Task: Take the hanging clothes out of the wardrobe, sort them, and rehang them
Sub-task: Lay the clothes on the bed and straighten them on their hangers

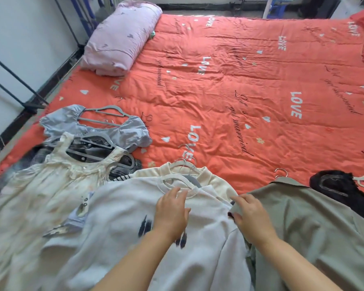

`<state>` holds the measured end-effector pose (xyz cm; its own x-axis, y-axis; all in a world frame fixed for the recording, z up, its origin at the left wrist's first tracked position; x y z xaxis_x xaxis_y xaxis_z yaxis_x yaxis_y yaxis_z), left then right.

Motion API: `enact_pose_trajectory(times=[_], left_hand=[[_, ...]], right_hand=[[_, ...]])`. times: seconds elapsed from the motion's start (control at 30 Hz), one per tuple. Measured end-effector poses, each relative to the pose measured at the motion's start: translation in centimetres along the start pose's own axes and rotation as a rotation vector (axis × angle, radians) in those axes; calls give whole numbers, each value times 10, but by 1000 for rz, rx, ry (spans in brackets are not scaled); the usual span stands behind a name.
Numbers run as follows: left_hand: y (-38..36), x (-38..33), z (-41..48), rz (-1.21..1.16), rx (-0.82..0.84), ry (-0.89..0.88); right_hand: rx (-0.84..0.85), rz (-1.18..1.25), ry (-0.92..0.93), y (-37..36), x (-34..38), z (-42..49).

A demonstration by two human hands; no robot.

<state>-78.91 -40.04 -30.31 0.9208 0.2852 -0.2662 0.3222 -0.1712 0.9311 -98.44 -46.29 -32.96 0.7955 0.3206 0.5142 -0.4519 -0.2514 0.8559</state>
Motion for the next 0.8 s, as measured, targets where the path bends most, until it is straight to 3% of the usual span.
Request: enact_pose_trajectory(times=[0.43, 0.8], left_hand=[[94, 173, -55, 66, 19, -55], [141, 301, -100, 51, -9, 88]], right_hand=[[-35, -94, 58, -49, 199, -20], [113, -106, 158, -107, 327, -30]])
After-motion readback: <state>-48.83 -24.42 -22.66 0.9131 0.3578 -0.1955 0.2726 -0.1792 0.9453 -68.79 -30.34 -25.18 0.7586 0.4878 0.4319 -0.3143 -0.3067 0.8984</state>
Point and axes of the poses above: each hand's wrist, its own z-axis towards the middle knuckle, its own y-axis out of the back of the hand, x = y × z, the point moved 6 cm from there along z, towards the middle knuckle, and after that the axes turned 2 degrees about z, right-handed, at the moved point
